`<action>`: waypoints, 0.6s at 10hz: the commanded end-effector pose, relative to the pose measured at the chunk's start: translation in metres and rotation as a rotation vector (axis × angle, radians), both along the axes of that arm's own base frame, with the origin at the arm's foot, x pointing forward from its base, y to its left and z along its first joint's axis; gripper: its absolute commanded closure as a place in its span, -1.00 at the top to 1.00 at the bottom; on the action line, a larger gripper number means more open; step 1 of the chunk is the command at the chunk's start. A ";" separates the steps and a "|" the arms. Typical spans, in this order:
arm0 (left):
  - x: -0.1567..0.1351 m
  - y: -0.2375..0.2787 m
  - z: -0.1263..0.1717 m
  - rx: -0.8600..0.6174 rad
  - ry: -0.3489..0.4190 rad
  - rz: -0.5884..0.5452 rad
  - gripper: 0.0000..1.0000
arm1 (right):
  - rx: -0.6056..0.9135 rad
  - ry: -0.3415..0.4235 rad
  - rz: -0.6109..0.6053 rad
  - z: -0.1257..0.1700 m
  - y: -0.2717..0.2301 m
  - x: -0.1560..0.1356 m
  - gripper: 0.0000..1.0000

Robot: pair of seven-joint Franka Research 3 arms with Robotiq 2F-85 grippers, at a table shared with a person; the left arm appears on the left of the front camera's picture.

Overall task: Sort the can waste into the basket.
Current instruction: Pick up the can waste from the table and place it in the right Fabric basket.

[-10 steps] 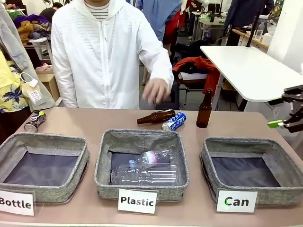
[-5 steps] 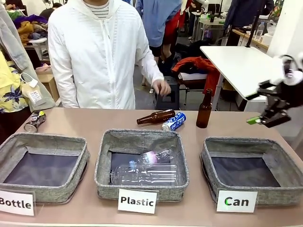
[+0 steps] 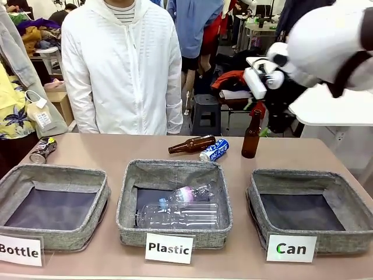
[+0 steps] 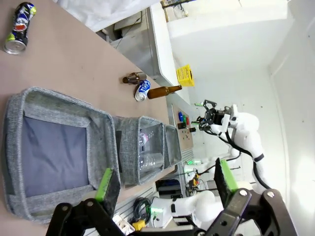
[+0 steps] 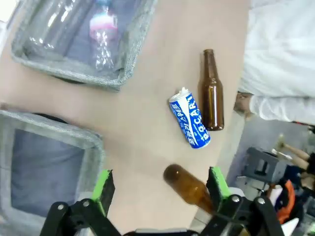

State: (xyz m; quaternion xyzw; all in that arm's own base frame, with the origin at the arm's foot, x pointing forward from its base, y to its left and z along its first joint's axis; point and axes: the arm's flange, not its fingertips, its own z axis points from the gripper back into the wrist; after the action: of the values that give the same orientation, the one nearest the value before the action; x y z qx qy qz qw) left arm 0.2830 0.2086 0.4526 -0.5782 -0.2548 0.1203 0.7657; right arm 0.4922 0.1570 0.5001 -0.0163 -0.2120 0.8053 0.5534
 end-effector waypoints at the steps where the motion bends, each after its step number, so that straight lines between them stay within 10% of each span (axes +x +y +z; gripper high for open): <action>1: -0.001 0.000 0.000 -0.005 -0.026 -0.003 1.00 | -0.166 0.023 0.094 -0.005 0.029 0.041 1.00; 6: -0.001 0.000 0.000 -0.005 -0.026 -0.003 1.00 | -0.241 0.054 0.098 -0.046 0.062 0.074 1.00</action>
State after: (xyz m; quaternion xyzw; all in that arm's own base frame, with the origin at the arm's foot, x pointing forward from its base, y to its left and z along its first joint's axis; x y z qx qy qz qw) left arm 0.2830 0.2087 0.4527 -0.5781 -0.2550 0.1203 0.7657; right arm 0.5710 0.2311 0.4371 -0.0421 -0.1049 0.8759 0.4691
